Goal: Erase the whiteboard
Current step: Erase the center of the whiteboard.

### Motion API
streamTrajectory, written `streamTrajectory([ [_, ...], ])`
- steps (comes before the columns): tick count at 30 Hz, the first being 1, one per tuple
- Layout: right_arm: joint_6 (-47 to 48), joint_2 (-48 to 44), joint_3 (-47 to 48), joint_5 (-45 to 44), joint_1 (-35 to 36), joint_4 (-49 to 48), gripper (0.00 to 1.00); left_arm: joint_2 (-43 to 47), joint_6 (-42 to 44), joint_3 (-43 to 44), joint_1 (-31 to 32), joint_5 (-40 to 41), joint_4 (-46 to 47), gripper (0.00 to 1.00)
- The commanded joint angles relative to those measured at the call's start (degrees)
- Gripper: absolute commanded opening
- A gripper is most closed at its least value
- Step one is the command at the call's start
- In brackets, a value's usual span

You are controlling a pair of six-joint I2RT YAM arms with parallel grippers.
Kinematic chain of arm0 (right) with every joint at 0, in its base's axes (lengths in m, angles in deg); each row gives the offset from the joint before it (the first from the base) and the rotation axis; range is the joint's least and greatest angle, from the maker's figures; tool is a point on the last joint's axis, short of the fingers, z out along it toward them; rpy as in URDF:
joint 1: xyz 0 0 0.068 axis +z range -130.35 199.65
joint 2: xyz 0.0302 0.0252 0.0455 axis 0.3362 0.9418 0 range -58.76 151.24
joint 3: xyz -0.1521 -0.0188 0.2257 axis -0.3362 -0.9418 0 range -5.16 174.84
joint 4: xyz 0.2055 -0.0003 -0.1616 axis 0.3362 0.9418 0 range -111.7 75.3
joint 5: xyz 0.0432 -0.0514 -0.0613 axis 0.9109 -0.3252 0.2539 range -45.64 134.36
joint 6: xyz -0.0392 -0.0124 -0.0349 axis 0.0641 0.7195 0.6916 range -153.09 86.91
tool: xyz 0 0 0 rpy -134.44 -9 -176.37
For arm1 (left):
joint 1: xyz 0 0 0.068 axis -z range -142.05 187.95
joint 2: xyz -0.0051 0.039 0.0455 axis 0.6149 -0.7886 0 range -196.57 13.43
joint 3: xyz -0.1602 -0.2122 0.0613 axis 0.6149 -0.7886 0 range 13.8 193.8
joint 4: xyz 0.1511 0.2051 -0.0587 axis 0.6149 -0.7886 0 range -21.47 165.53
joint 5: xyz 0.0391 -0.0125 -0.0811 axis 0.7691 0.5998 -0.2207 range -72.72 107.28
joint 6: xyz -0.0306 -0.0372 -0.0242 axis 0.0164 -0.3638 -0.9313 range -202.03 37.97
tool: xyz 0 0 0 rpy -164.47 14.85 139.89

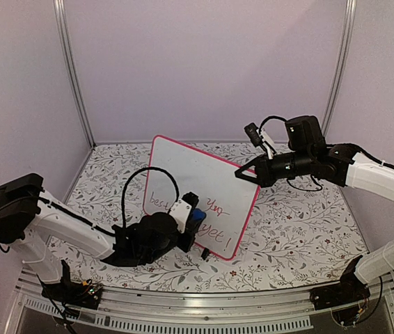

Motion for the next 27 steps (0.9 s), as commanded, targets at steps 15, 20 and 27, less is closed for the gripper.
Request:
streamTrajectory([
  [15, 3.39, 0.74, -0.72, 2.86, 1.28, 3.09, 0.0, 0.85, 5.29, 5.52, -0.11, 0.04, 2.91, 0.1],
  [20, 3.31, 0.83, -0.8, 2.91, 1.24, 3.08, 0.0, 1.44, 5.76, 5.85, -0.43, 0.01, 3.03, 0.1],
  [27, 3.32, 0.92, -0.8, 2.96, 1.28, 2.91, 0.0, 2.13, 6.51, 6.73, -1.23, -0.77, 3.29, 0.1],
])
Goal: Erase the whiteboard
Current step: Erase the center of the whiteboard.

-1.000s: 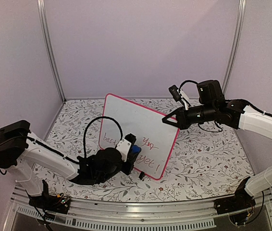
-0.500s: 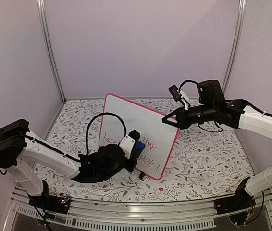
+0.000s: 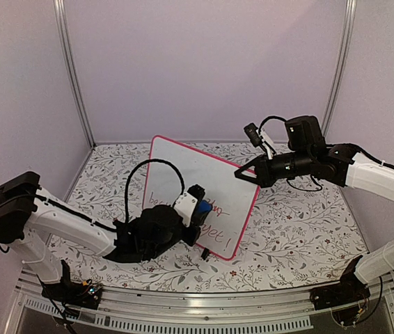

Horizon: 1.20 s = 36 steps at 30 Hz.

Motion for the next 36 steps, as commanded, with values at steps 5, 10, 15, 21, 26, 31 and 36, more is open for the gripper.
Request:
streamTrajectory([
  [5, 3.15, 0.92, -0.68, 2.65, 1.28, 3.05, 0.0, 1.76, 2.39, 4.09, -1.39, -0.88, 2.83, 0.1],
  [10, 3.11, 1.01, -0.61, 2.65, 1.28, 3.04, 0.0, 1.56, 2.96, 5.14, -2.33, -1.48, 2.5, 0.1],
  [15, 3.15, 1.03, -0.62, 2.66, 1.28, 3.05, 0.0, 1.03, 2.28, 4.53, -2.61, -1.91, 1.9, 0.1],
  [21, 3.15, 0.92, -0.58, 2.68, 1.24, 3.06, 0.0, 0.33, -1.77, 0.23, -2.51, -2.57, 2.07, 0.1],
  [26, 3.14, 1.14, -0.56, 2.74, 1.28, 3.04, 0.0, -0.26, -4.48, -3.05, -2.29, -2.59, 2.38, 0.1],
  [31, 3.15, 1.41, -0.25, 2.74, 1.28, 3.23, 0.0, -0.15, -5.3, -4.28, -2.3, -2.57, 2.47, 0.1],
  [36, 3.16, 1.28, -0.36, 2.57, 1.28, 3.32, 0.0, -0.56, -6.25, -5.16, -1.99, -2.62, 2.81, 0.09],
])
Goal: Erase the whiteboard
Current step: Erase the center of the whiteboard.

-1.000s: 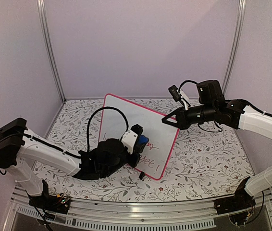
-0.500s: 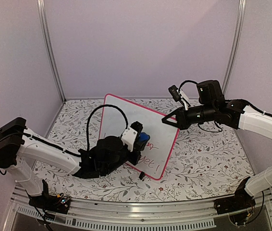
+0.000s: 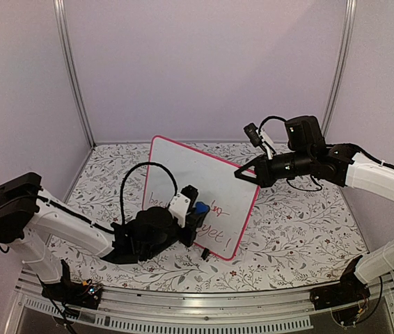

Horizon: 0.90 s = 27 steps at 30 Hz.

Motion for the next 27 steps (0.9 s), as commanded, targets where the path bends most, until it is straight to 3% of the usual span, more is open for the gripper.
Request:
streamTrajectory([
  [1, 3.19, 1.19, -0.4, 2.43, 1.28, 3.38, 0.0, -0.81, -2.0, -2.08, -0.61, 0.13, -1.47, 0.09],
  [16, 3.11, 0.79, -0.68, 2.35, 1.28, 3.23, 0.0, -1.06, -4.38, -4.68, 1.41, 1.47, -1.63, 0.09],
  [27, 3.11, 0.99, -0.73, 2.34, 1.28, 3.16, 0.0, 0.37, 1.43, 0.92, 1.51, 1.53, -0.07, 0.09],
])
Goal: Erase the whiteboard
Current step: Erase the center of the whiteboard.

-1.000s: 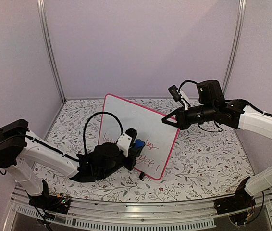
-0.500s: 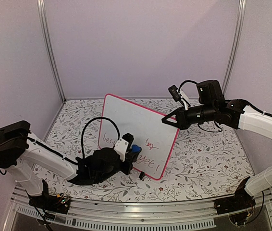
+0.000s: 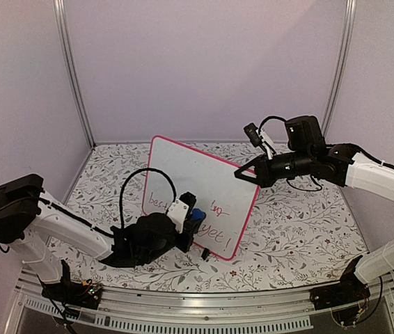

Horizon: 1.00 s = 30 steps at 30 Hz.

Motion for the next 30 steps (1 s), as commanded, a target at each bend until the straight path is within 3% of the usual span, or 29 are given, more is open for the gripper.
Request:
streamTrajectory([
  [1, 2.98, 0.94, -0.75, 2.3, 1.28, 3.2, 0.0, 0.64, 3.94, 4.42, 0.39, 0.13, 1.2, 0.09],
  [16, 2.98, 0.75, -0.85, 2.39, 1.23, 3.03, 0.0, -1.51, 7.62, 11.02, -0.65, -0.89, 1.06, 0.1],
  [30, 2.89, 0.95, -0.8, 2.56, 1.24, 2.94, 0.0, -5.34, 0.46, 7.05, 0.52, -0.43, -0.5, 0.09],
])
